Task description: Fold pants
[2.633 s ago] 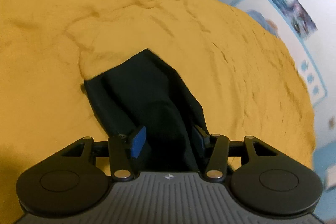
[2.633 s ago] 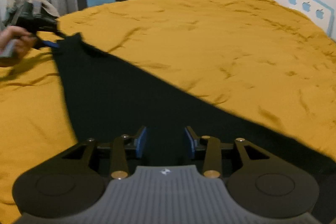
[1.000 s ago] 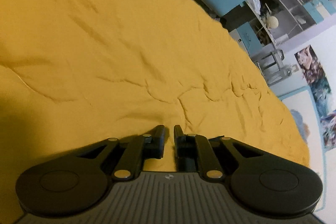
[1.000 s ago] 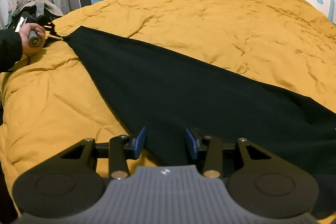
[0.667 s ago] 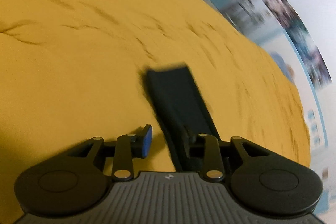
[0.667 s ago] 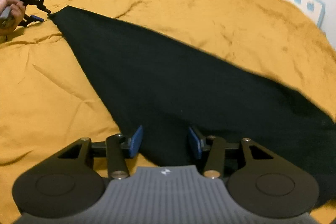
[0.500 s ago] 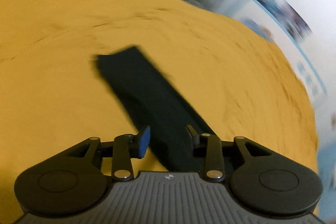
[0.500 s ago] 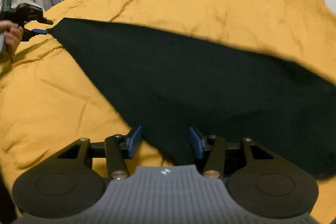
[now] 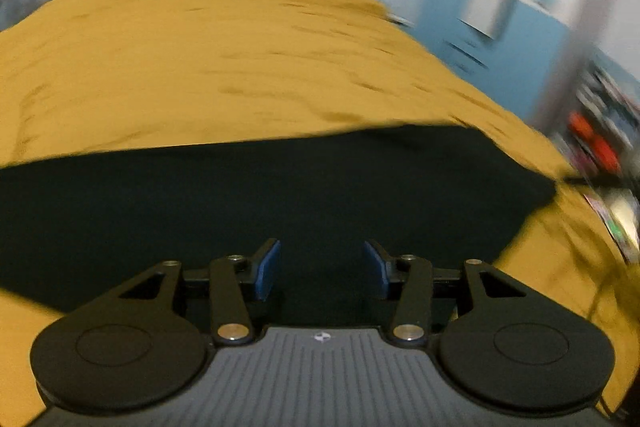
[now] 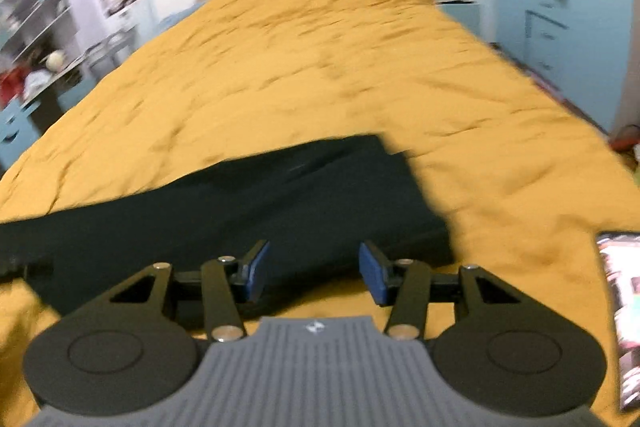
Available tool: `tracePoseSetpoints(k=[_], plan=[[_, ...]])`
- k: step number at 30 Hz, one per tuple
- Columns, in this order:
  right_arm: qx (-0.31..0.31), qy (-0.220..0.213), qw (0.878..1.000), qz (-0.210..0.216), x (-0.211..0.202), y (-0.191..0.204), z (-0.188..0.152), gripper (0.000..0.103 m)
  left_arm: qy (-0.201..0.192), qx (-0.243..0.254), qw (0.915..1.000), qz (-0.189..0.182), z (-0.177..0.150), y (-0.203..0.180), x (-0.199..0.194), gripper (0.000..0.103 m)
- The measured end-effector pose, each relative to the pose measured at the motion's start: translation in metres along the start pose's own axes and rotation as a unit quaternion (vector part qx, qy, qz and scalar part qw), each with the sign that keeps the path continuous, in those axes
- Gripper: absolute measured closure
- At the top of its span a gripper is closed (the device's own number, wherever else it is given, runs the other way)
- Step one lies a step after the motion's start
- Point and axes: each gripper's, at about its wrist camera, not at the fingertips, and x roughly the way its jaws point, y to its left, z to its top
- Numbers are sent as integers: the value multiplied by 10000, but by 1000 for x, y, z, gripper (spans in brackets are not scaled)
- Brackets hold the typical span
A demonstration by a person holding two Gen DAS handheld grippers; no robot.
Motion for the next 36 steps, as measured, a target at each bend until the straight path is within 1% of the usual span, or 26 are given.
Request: tracePoseSetpoints(k=[2, 3, 5, 6, 8, 9, 10, 11, 12, 13, 15, 17, 19, 20, 23, 24, 25, 26, 27, 28, 29, 30, 32, 33, 35, 36], plan=[[-69, 30, 10000, -52, 9, -23, 12, 51, 43, 346, 9994, 24, -4, -32, 10, 46], [-95, 91, 9999, 14, 16, -34, 18, 51, 94, 475, 9988, 58, -2, -43, 18, 46], [51, 349, 9989, 322, 32, -53, 27, 49, 237, 573, 9981, -4, -7, -61, 25, 45], [235, 552, 9966, 565, 42, -64, 31, 49, 342, 588, 9977, -51, -13, -72, 26, 44], [470, 878, 9911, 880, 60, -77, 34, 49, 588, 596, 9965, -14, -15, -79, 40, 39], [470, 1013, 9897, 900, 69, -78, 36, 49, 725, 574, 9957, 21, -18, -80, 46, 38], [429, 1110, 9892, 857, 74, -79, 34, 60, 792, 519, 9955, 40, -21, -79, 49, 38], [355, 1222, 9890, 749, 77, -79, 33, 77, 812, 441, 9957, 40, -22, -81, 46, 38], [311, 1260, 9887, 757, 76, -80, 32, 77, 828, 358, 9959, 30, -23, -81, 45, 38], [271, 1227, 9889, 797, 73, -81, 31, 99, 857, 320, 9958, 27, -24, -81, 44, 38], [305, 1097, 9885, 995, 58, -88, 33, 103, 903, 325, 9954, 1, -23, -84, 44, 39], [406, 902, 9874, 1234, 42, -96, 34, 103, 943, 376, 9948, -74, -23, -87, 43, 39], [508, 876, 9852, 1383, 36, -103, 30, 103, 951, 499, 9942, -71, -25, -91, 45, 38], [431, 942, 9851, 1375, 37, -102, 26, 103, 940, 544, 9941, -40, -27, -93, 43, 38], [329, 1019, 9893, 988, 36, -105, 18, 102, 956, 461, 9943, 6, -26, -94, 45, 38], [413, 936, 9916, 796, 36, -107, 18, 99, 958, 415, 9945, 8, -25, -93, 44, 38], [545, 843, 9927, 673, 39, -109, 20, 91, 940, 364, 9949, 14, -24, -93, 42, 38], [714, 763, 9919, 722, 39, -112, 20, 82, 897, 309, 9955, 10, -23, -92, 40, 38], [865, 656, 9903, 863, 39, -115, 20, 78, 824, 228, 9963, -23, -22, -90, 36, 38], [931, 582, 9894, 946, 38, -115, 19, 69, 753, 146, 9970, -62, -21, -87, 32, 38], [967, 563, 9884, 1027, 38, -114, 18, 64, 694, 69, 9975, -103, -20, -84, 29, 38], [977, 589, 9875, 1087, 40, -113, 17, 63, 657, 13, 9978, -126, -20, -82, 27, 38], [960, 721, 9866, 1104, 48, -110, 13, 57, 660, -18, 9978, -113, -19, -80, 26, 38], [930, 827, 9861, 1102, 54, -108, 10, 57, 690, -12, 9976, -97, -19, -79, 27, 38], [778, 1007, 9849, 1175, 59, -102, 3, 71, 835, 26, 9965, -54, -21, -81, 32, 38], [551, 976, 9873, 1128, 57, -96, 3, 73, 948, 93, 9954, -10, -22, -83, 37, 38]])
